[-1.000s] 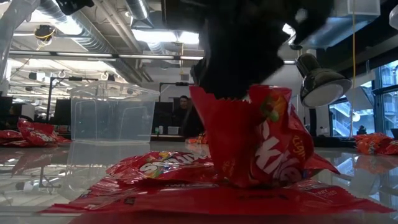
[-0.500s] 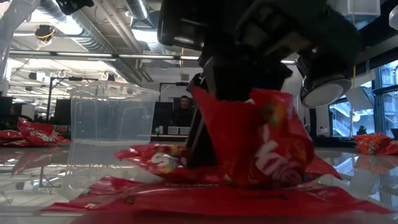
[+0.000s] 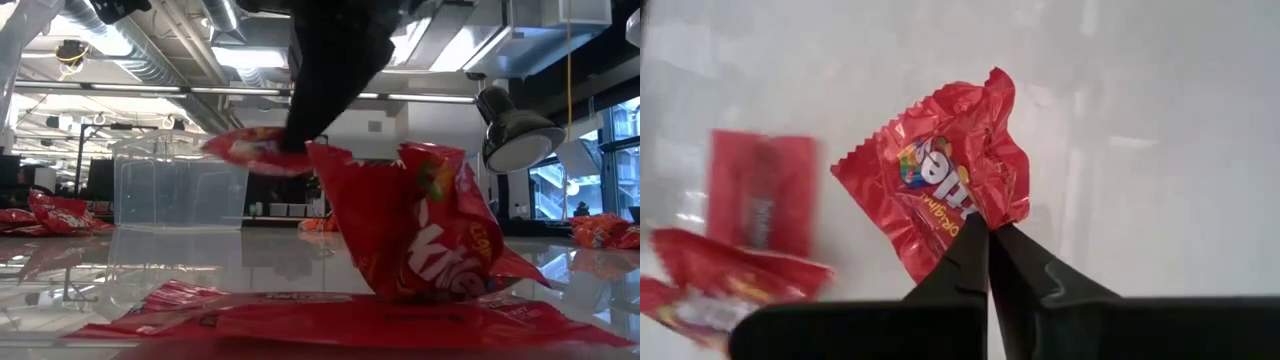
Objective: Sort candy
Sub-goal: Move the red candy to the top center of the table
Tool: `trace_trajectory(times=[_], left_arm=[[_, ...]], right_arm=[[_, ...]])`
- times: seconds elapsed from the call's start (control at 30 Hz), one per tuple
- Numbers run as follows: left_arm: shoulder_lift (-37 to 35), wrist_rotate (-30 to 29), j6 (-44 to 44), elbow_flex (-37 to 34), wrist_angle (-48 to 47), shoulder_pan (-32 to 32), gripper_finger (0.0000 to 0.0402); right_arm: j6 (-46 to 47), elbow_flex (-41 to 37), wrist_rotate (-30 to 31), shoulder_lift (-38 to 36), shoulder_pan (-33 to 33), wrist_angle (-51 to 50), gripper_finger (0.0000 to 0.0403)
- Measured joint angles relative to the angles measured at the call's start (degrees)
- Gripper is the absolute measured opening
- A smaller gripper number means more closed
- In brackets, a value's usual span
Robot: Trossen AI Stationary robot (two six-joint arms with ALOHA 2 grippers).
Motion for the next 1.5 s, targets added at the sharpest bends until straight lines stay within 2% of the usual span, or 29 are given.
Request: trace_trajectory(times=[0.2,0.4,0.57,0.9,1.17,1.3,1.5], left_arm=[[0.00,-0.02,-0.04,0.00,0.00,0.00,0.0086],[-0.01,-0.02,-2.05,0.00,-0.02,0.00,0.0086],[0.06,-0.02,-2.05,0.00,0.12,0.00,0.0086],[0.07,-0.10,-2.84,0.00,0.13,0.00,0.0086],[0.07,-0.13,-3.19,0.00,0.15,0.00,0.0086],[0.07,-0.15,-3.21,0.00,0.13,0.00,0.0086],[0.07,-0.26,-3.23,0.00,0.13,0.00,0.0086]], right_arm=[[-2.87,-3.79,4.87,-6.68,-6.32,-6.75,0.0001],[-3.05,-15.34,5.40,-16.74,-14.80,-5.10,0.0001],[1.99,-23.28,4.37,-22.00,-23.94,-0.91,0.0000],[4.76,-27.44,3.69,-21.63,-36.22,5.70,0.0000],[5.87,-27.96,-0.68,-17.06,-39.61,5.84,0.0008],[7.06,-27.96,0.98,-15.51,-39.51,5.70,0.0035],[8.69,-27.94,6.17,-15.41,-39.53,5.66,0.0113]])
